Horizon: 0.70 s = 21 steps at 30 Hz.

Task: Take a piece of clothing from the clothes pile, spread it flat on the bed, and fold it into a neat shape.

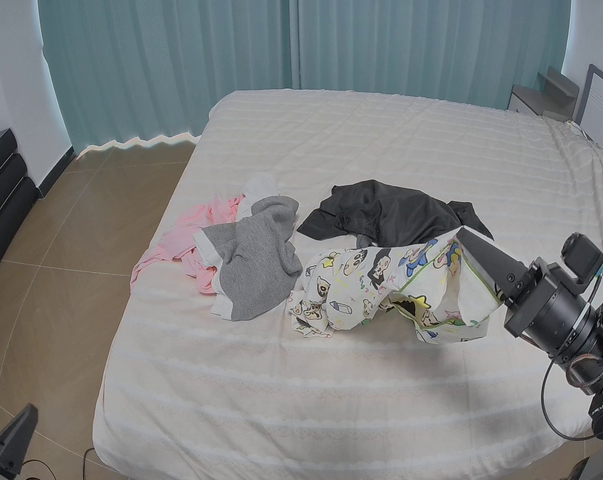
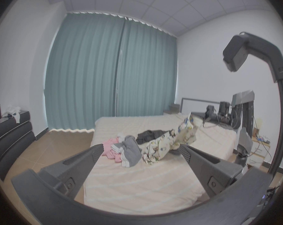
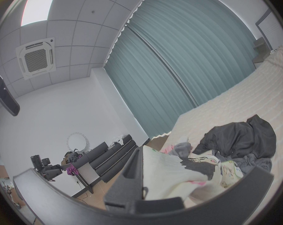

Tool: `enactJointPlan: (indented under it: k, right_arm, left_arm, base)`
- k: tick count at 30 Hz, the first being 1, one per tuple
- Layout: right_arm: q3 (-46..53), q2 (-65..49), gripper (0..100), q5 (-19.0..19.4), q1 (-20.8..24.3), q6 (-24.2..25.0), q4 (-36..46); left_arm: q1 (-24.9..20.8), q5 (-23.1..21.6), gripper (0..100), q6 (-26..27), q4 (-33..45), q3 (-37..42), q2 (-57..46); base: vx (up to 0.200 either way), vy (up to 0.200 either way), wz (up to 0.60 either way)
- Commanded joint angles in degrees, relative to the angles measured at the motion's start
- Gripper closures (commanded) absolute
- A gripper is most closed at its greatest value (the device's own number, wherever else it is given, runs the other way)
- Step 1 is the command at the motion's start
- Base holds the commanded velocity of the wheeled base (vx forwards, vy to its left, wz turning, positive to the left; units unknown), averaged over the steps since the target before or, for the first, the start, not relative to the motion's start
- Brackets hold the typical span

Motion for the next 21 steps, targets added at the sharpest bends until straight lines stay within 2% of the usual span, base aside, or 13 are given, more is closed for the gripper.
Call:
enactJointPlan:
  k: [1, 3, 7, 8, 9, 10, 12, 16, 18, 19, 21]
  right_arm:
    - [-12.35, -3.08, 100, 1.82, 0.42, -2.29, 6.78]
    - [-18.07, -4.31, 100, 1.99, 0.51, -3.52, 14.95]
    - [-26.59, -5.72, 100, 3.4, 0.6, -3.79, 24.79]
    - [-30.37, -5.81, 100, 4.02, 0.6, -3.88, 28.05]
    - [-30.37, -5.81, 100, 4.02, 0.6, -3.88, 28.05]
    - [-34.68, -5.19, 100, 4.1, 0.6, -3.79, 31.3]
    - [-37.84, -4.05, 100, 4.19, 0.6, -3.79, 33.23]
    - [-41.88, -2.55, 100, 4.02, 0.69, -3.79, 34.11]
    - [-42.41, -2.38, 100, 4.02, 0.69, -3.79, 34.11]
    - [-44.34, -2.03, 100, 3.84, 1.39, -3.79, 34.99]
    - [-45.58, -1.68, 100, 3.75, 2.53, -3.79, 36.22]
  left_arm:
    - [-4.48, -7.53, 0, 12.14, -0.82, -3.76, 32.55]
    - [-10.02, -7.0, 0, 12.05, -2.93, -4.02, 37.56]
    - [-18.02, -3.75, 0, 12.05, -6.63, -5.16, 43.1]
    - [-22.24, -1.38, 0, 12.05, -8.21, -5.86, 46.0]
    - [-22.24, -1.38, 0, 12.05, -8.21, -5.86, 46.0]
    - [-26.46, 1.79, 0, 12.49, -10.14, -6.3, 50.31]
    - [-29.18, 3.46, 0, 12.49, -12.95, -6.57, 55.05]
    - [-30.5, 4.16, 0, 12.31, -20.78, -6.83, 62.26]
    - [-30.67, 4.34, 0, 12.23, -22.01, -7.01, 63.23]
    - [-31.9, 5.3, 0, 11.96, -25.96, -7.45, 66.65]
    - [-33.84, 6.27, 0, 12.05, -29.04, -7.27, 69.11]
  base:
    - [0.0, 0.0, 0.0]
    - [0.0, 0.0, 0.0]
    - [0.0, 0.0, 0.0]
    - [0.0, 0.0, 0.0]
    - [0.0, 0.0, 0.0]
    - [0.0, 0.0, 0.0]
    - [0.0, 0.0, 0.0]
    - [0.0, 0.0, 0.0]
    - [0.0, 0.0, 0.0]
    - [0.0, 0.0, 0.0]
    - [0.0, 0.0, 0.0]
